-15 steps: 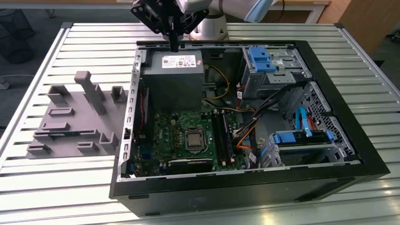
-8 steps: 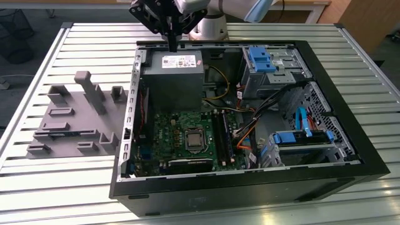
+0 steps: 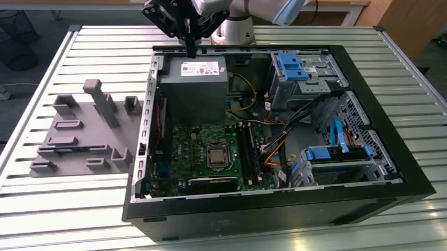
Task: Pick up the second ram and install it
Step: 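Reach for the second ram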
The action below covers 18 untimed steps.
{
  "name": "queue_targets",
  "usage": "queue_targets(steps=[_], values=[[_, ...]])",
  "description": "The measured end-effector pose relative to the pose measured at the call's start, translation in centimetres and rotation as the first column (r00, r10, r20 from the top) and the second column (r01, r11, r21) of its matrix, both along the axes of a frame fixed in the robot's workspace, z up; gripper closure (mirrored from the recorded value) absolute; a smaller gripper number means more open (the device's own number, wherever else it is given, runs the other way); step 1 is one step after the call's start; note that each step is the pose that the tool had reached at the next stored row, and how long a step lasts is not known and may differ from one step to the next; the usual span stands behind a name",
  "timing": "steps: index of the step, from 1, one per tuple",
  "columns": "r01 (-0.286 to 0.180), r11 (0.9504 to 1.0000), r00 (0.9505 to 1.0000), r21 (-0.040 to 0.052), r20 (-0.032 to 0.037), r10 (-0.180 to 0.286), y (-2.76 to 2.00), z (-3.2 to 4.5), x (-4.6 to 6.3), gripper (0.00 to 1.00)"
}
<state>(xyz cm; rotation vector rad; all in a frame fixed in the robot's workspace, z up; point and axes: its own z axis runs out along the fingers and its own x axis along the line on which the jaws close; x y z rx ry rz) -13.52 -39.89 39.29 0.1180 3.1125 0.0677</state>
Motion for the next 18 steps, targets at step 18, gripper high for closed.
queue_targets(steps=[18], values=[[0.000, 1.0000, 1.0000, -0.0001, 0.0000, 0.000, 0.00, -0.01, -0.68, 0.89]])
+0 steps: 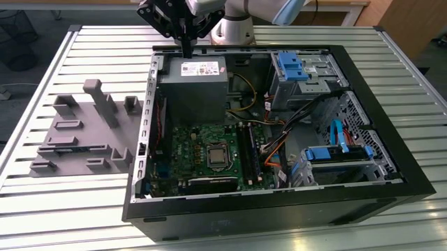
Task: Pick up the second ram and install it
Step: 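Reach for the second ram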
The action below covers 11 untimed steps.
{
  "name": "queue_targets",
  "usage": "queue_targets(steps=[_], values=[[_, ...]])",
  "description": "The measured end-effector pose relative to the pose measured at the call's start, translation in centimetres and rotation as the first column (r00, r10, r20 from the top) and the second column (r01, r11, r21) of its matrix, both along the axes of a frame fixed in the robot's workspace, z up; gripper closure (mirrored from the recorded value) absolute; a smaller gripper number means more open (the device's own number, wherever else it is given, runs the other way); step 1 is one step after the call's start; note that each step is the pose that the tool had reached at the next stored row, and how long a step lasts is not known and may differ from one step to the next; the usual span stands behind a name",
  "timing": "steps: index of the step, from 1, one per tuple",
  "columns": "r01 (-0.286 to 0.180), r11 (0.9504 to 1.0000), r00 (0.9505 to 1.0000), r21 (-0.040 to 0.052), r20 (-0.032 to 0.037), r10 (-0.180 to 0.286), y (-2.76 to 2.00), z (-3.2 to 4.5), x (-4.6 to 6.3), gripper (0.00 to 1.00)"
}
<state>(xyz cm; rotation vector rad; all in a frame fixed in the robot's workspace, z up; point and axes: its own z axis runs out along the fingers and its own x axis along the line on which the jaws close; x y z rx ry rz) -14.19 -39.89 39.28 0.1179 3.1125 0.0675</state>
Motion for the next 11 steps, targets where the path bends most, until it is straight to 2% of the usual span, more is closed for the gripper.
queue_targets(steps=[11], values=[[0.000, 1.0000, 1.0000, 0.0001, 0.0001, 0.000, 0.00, -0.01, -0.49, 0.89]])
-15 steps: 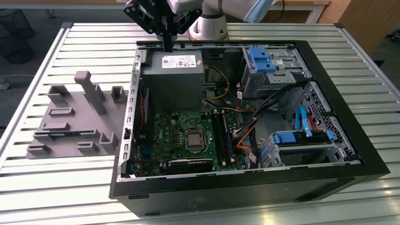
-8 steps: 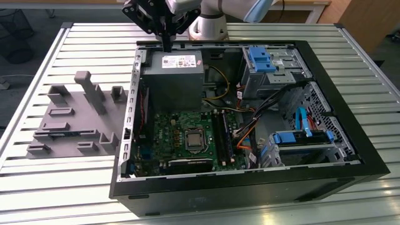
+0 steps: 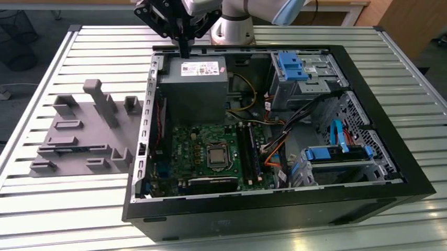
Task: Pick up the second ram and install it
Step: 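Reach for the second ram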
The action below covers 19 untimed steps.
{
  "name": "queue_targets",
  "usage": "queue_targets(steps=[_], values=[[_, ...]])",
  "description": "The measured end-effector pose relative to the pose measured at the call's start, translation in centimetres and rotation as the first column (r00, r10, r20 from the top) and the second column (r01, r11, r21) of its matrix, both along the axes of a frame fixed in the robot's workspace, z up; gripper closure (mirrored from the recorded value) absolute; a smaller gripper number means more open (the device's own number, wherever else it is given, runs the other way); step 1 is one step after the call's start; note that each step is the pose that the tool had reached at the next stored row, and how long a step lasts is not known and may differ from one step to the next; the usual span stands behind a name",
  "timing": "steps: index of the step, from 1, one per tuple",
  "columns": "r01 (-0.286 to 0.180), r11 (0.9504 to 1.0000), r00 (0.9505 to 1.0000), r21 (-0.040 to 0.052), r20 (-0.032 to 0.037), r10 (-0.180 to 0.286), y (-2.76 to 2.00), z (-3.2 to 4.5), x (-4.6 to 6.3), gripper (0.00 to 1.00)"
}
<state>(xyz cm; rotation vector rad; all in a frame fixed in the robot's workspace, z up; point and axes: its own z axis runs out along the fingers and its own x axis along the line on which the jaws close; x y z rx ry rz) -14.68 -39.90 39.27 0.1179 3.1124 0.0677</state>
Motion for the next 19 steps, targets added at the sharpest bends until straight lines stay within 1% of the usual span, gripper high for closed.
queue_targets(steps=[19], values=[[0.000, 1.0000, 1.0000, 0.0000, -0.0001, 0.000, 0.00, -0.01, -2.0, 0.89]])
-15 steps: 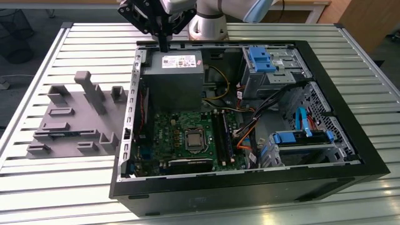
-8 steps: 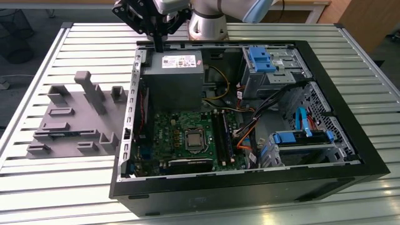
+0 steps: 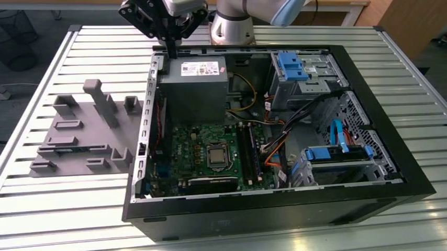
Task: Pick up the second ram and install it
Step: 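Reach for the second ram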
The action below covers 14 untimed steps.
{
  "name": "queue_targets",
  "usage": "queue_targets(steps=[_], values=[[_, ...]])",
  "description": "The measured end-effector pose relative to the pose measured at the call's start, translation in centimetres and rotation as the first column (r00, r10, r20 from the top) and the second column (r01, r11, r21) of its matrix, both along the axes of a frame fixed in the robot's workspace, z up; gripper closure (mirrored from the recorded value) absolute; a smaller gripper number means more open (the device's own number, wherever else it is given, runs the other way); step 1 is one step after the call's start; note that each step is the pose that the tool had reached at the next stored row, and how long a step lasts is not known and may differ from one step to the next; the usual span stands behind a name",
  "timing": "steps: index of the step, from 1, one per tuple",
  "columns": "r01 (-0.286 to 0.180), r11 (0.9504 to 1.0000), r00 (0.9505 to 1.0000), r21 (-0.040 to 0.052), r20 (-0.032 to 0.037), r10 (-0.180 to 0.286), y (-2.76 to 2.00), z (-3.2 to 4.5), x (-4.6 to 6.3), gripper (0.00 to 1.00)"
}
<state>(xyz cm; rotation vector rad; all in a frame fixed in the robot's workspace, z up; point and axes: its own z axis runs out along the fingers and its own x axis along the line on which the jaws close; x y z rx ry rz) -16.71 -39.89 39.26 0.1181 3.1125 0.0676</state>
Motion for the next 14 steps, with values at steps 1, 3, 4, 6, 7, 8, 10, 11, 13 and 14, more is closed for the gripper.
queue_targets(steps=[1, 3, 4, 6, 7, 8, 10, 11, 13, 14], values=[[0.000, 1.0000, 1.0000, 0.0000, 0.0000, 0.000, 0.00, 0.00, -0.1, 0.89], [0.000, 1.0000, 1.0000, 0.0000, 0.0000, 0.000, 0.00, 0.00, -0.3, 0.89], [0.000, 1.0000, 1.0000, 0.0000, 0.0000, 0.000, 0.00, -0.01, -0.4, 0.89], [0.000, 1.0000, 1.0000, 0.0000, 0.0000, 0.000, 0.00, -0.01, -0.6, 0.89], [0.000, 1.0000, 1.0000, 0.0000, 0.0000, 0.000, 0.00, -0.01, -0.7, 0.89], [0.000, 1.0000, 1.0000, 0.0000, 0.0000, 0.000, 0.00, -0.01, -0.8, 0.89], [0.000, 1.0000, 1.0000, 0.0000, 0.0000, 0.000, 0.00, -0.02, -0.9, 0.89], [0.000, 1.0000, 1.0000, 0.0000, 0.0000, 0.000, 0.00, -0.02, -1.0, 0.89], [0.000, 1.0000, 1.0000, 0.0000, 0.0000, 0.000, 0.00, -0.02, -1.2, 0.89], [0.000, 1.0000, 1.0000, 0.0000, 0.0000, 0.000, 0.00, -0.02, -1.3, 0.89]])
